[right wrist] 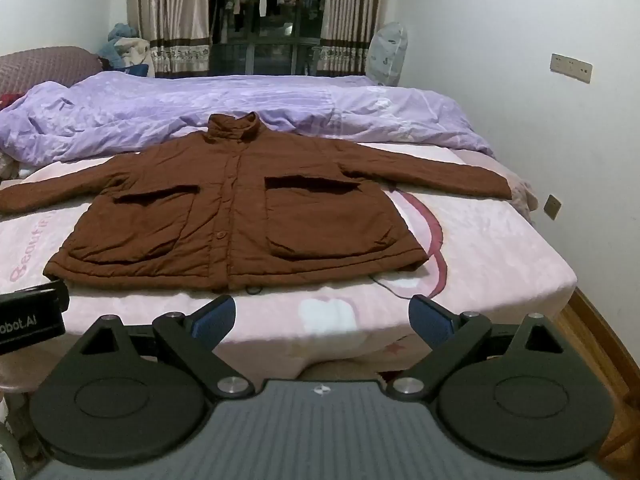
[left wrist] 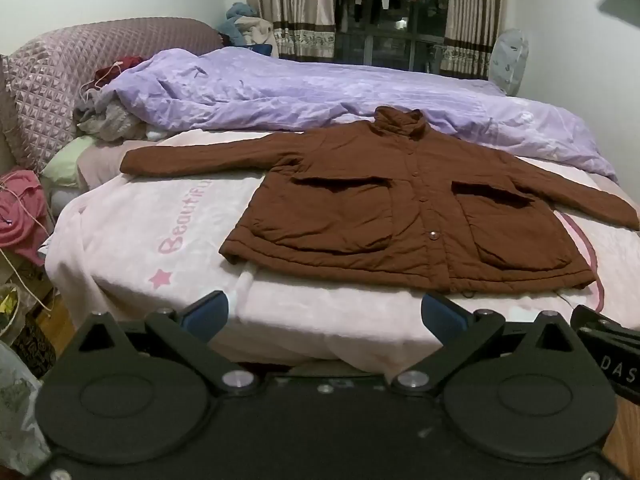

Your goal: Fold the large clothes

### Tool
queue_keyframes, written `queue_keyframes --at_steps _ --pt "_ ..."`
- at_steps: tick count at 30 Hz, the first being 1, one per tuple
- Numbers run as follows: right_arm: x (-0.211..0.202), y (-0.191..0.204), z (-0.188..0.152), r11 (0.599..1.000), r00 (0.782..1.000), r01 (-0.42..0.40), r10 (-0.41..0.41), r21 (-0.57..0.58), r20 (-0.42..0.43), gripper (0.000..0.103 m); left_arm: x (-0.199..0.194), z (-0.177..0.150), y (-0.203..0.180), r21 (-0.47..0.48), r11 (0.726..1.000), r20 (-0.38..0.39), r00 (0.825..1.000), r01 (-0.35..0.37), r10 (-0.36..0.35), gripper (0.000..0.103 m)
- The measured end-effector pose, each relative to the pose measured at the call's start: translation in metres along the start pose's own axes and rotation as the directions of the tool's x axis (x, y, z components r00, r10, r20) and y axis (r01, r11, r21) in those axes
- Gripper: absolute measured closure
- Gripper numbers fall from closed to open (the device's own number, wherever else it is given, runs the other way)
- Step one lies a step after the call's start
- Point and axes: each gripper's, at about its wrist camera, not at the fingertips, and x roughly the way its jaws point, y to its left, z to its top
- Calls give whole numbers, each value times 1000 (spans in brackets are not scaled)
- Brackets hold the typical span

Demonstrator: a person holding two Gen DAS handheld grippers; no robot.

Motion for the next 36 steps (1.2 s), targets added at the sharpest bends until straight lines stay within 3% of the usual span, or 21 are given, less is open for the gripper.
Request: queue_keyframes --at_steps 36 --pt "-1 1 -1 1000 1000 -1 1 1 3 0 -6 1 -2 -3 1000 13 1000 -6 6 0"
